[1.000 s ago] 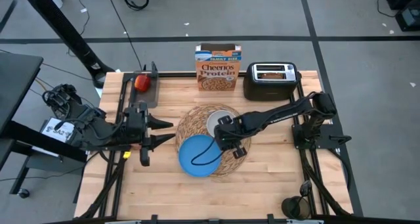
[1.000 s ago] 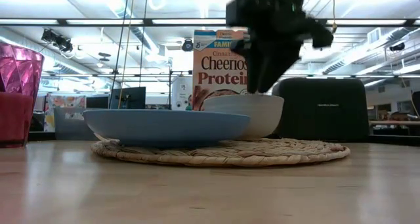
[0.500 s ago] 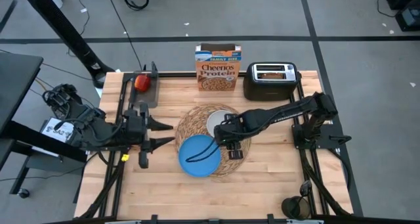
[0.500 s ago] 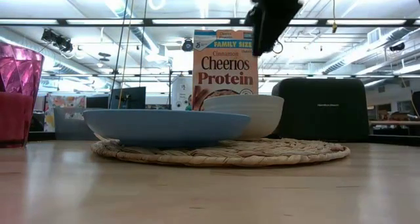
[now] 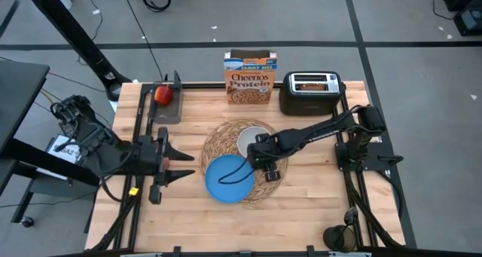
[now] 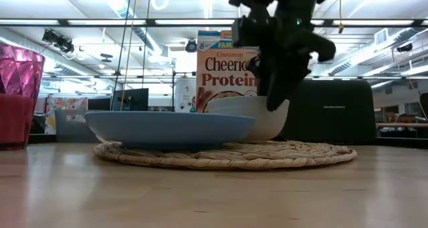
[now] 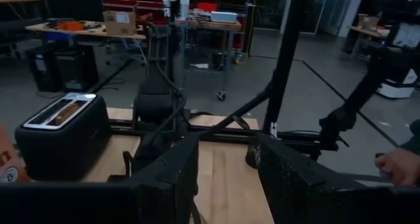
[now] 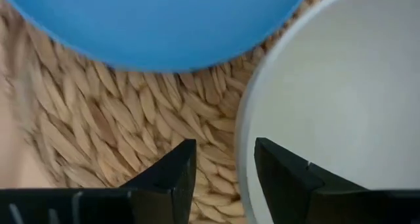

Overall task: Arrange a breakfast setting
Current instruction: Put the white bowl on the brown table mat

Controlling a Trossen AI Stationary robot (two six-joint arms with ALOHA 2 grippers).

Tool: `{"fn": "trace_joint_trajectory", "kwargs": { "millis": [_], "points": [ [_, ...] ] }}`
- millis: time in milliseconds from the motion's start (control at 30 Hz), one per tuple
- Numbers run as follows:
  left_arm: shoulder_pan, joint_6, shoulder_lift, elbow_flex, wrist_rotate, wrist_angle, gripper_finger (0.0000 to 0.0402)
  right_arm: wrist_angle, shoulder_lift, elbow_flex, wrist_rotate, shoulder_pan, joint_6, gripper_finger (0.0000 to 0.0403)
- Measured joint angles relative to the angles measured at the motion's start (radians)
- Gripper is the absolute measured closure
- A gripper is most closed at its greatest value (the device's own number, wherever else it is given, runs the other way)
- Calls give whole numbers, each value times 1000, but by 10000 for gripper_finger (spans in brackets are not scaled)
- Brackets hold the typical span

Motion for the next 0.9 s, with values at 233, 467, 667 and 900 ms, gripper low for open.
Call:
{"fn": "trace_joint_trajectory", "kwargs": {
  "millis": [233,467,667,900],
  "points": [
    [30,8,0,0,-9,0,246,9,0,1,-8,1,-69,336],
    [61,10,0,0,-9,0,246,8,0,1,-7,9,-130,379],
    [65,10,0,0,-9,0,246,15,0,1,-7,9,-115,366],
    [65,8,0,0,-34,-1,246,-21,0,19,20,6,-56,331]
  ]
}}
